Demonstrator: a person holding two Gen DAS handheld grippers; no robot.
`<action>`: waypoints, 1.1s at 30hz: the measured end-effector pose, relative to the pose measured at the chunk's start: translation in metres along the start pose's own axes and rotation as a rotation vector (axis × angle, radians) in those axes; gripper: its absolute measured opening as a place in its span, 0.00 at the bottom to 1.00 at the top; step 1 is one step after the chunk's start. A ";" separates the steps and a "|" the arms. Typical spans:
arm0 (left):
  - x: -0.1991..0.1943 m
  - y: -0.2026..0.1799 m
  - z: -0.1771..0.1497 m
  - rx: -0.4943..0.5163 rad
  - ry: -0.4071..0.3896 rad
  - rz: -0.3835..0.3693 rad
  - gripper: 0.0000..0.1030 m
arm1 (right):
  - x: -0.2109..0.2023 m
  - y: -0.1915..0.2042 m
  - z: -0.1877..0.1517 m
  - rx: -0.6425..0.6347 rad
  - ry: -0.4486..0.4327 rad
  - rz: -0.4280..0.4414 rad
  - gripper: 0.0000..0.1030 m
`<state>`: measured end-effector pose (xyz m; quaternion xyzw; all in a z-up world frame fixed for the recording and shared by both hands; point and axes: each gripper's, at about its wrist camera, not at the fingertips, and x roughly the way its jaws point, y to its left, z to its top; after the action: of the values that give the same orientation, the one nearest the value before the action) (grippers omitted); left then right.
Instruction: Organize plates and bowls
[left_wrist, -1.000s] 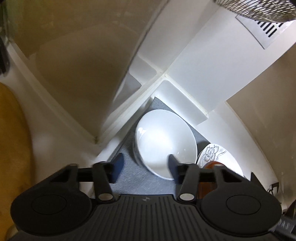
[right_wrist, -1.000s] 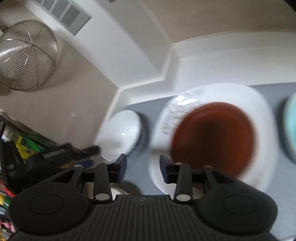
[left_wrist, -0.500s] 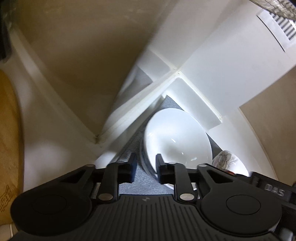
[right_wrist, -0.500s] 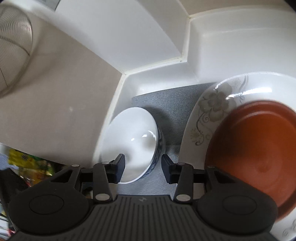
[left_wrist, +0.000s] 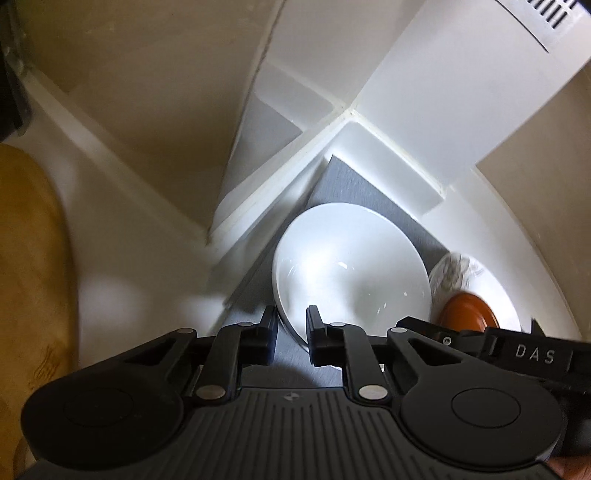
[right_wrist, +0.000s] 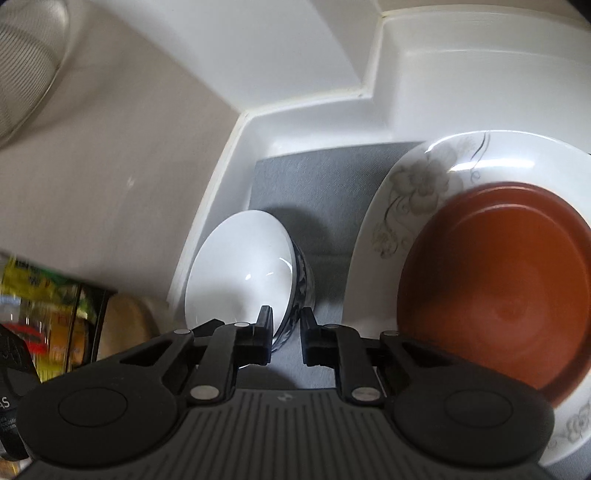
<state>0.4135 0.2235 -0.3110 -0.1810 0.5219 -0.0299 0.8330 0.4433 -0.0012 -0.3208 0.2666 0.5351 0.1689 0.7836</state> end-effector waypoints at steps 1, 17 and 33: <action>0.000 0.003 -0.002 -0.004 0.009 -0.004 0.17 | 0.001 0.001 -0.002 -0.006 0.009 0.004 0.16; 0.025 0.027 0.023 -0.073 0.050 -0.105 0.11 | 0.013 -0.011 0.007 0.046 -0.015 0.016 0.30; -0.018 0.001 0.011 -0.026 -0.010 -0.047 0.11 | -0.027 0.001 -0.001 0.043 -0.072 0.057 0.16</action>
<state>0.4153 0.2321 -0.2920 -0.2042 0.5136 -0.0417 0.8324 0.4323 -0.0146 -0.3002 0.3045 0.5023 0.1699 0.7913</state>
